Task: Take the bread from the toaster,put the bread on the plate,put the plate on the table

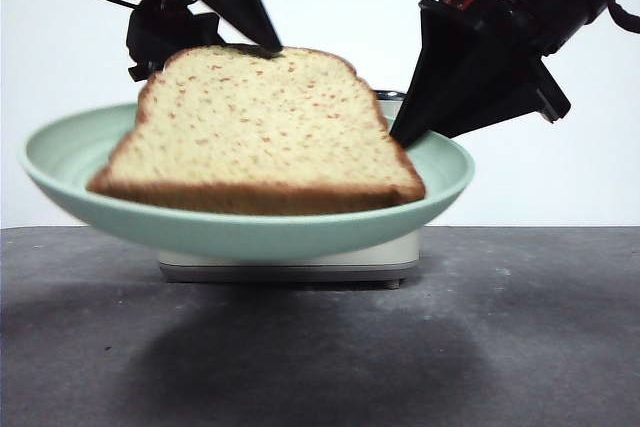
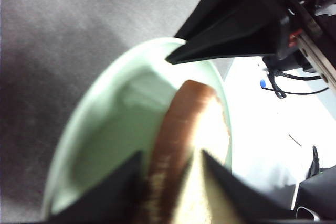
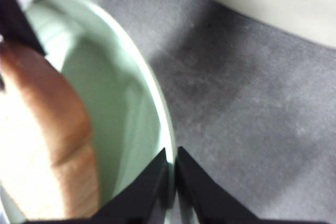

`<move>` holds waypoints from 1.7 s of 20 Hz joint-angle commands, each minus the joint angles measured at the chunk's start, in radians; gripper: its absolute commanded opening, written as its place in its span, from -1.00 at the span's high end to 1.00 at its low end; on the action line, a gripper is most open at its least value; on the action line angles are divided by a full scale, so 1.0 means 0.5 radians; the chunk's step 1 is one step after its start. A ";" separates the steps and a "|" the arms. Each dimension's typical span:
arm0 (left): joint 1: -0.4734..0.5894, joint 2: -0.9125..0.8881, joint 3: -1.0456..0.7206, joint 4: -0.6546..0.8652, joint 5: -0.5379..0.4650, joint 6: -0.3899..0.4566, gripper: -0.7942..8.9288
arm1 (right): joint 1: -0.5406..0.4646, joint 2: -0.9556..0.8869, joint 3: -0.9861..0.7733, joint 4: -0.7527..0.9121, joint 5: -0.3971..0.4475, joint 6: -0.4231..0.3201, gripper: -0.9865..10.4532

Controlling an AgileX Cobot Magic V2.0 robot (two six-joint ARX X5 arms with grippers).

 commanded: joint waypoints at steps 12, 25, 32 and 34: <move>-0.155 -0.132 0.211 -0.062 -0.536 0.000 0.30 | 0.018 0.010 0.043 -0.013 -0.007 0.013 0.82; -0.278 -0.800 0.333 -0.035 -1.070 -0.072 0.30 | -0.022 0.283 0.043 0.058 0.098 0.029 0.82; -0.278 -1.086 0.333 -0.079 -1.080 -0.125 0.30 | -0.101 0.640 0.043 0.233 0.146 0.040 0.82; -0.278 -1.125 0.333 -0.080 -1.080 -0.135 0.30 | -0.112 0.686 0.043 0.253 0.152 0.039 0.82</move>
